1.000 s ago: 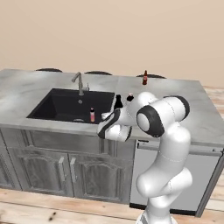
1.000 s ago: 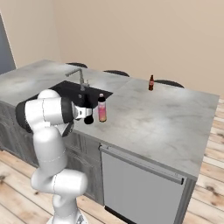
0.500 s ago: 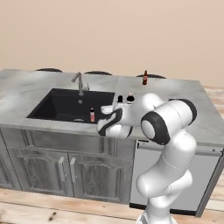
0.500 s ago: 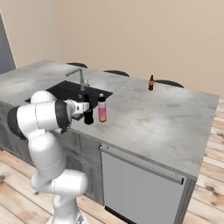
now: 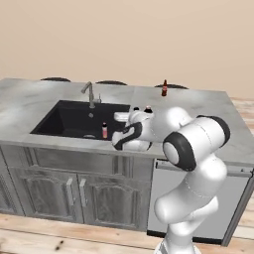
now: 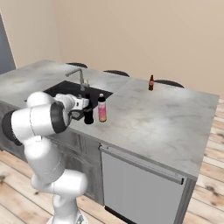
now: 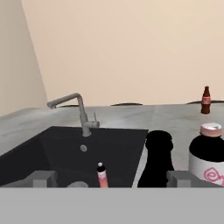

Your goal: Place the large bottle from the dining counter next to the other large bottle outside the sink, and place the small bottle from the dining counter next to the other small bottle inside the sink.

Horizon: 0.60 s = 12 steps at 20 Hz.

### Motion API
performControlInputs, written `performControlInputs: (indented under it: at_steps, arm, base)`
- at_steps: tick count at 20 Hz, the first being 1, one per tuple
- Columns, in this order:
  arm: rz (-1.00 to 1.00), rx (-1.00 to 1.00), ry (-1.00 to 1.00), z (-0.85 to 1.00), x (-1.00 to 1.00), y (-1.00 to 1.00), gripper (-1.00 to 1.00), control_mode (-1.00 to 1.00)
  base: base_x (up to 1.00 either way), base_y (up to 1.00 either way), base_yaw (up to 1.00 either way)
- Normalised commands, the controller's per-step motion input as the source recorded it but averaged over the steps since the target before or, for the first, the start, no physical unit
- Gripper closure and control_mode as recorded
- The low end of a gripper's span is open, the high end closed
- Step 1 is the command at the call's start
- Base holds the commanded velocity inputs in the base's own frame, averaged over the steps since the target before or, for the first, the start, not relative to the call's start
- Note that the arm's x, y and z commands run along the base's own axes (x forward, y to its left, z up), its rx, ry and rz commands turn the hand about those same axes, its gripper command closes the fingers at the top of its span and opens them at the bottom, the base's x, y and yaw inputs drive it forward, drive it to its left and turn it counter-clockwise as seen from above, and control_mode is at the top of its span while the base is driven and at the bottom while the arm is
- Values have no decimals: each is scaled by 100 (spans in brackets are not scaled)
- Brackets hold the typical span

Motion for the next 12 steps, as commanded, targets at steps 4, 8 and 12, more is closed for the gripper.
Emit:
performControlInputs:
  at_steps: [4, 8, 12]
  arm:
    - [0, -1, 0, 14, -14, -10, -100, -100]
    - [2, -12, -1, 42, -15, 0, -100, -100]
    - [1, -12, -6, 82, -17, 0, -100, -100]
  base:
    - [0, 0, 0]
    - [0, 0, 0]
    - [0, 0, 0]
